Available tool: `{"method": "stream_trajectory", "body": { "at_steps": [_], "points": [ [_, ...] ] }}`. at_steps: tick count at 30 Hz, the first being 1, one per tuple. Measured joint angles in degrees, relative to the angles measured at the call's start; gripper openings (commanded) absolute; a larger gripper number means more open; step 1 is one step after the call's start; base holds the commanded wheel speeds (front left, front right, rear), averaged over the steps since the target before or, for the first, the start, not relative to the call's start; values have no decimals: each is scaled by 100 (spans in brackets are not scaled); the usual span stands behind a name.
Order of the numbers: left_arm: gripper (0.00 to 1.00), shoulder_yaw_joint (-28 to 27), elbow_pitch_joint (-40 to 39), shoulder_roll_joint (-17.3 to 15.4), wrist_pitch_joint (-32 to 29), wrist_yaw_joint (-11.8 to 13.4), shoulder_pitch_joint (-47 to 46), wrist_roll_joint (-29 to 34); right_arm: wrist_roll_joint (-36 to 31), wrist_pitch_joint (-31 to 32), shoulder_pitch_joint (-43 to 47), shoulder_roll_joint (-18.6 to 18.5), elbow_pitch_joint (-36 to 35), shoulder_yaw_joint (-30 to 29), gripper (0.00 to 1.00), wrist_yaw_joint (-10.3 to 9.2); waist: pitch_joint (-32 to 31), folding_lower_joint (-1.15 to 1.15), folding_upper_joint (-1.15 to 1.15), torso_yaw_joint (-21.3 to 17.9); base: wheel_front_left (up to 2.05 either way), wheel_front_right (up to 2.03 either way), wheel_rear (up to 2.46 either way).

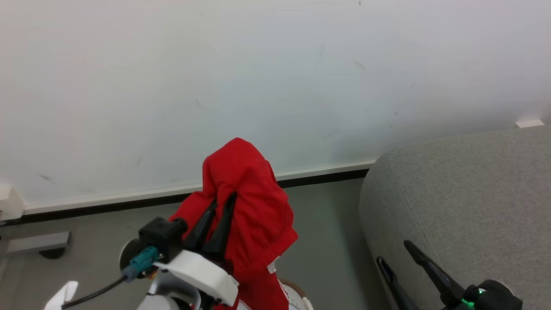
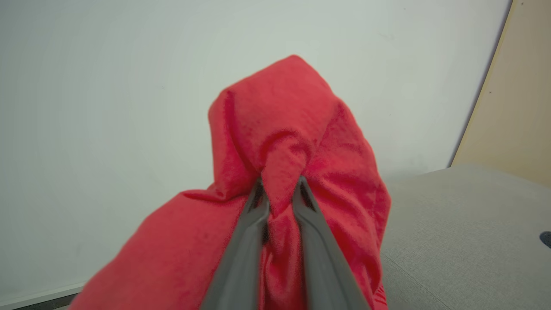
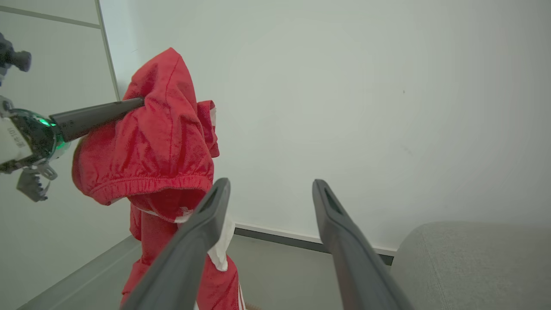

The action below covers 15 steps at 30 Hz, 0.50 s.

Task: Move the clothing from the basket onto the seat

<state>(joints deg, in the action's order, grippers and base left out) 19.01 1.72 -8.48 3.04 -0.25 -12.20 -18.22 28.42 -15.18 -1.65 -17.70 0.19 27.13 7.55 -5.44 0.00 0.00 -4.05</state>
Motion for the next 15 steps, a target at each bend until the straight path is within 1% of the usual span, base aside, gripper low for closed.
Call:
{"method": "stream_trajectory", "body": {
  "at_steps": [3, 7, 11, 15],
  "points": [
    [0, 64, -11, 1, 0, -62, -1, -30, 452, 56, -460, -492, -3, 486, 100, 0, 22, 0, 0, -3, 0, 0, 0],
    [0, 178, -24, 14, -18, -180, -22, -66, 1004, 257, -1152, -949, -32, 1234, 100, 0, 51, 0, 0, 16, 0, 0, 0],
    [0, 244, -19, 8, -49, -231, -83, -78, 1464, 509, -1905, -1266, -30, 2081, 100, 0, 93, 0, 0, 51, 0, 0, 0],
    [0, 311, -22, 3, -53, -259, -133, -79, 1761, 502, -2640, -1318, 153, 2715, 100, 1, 137, 1, 0, 73, 0, 0, 0]
  ]
}}
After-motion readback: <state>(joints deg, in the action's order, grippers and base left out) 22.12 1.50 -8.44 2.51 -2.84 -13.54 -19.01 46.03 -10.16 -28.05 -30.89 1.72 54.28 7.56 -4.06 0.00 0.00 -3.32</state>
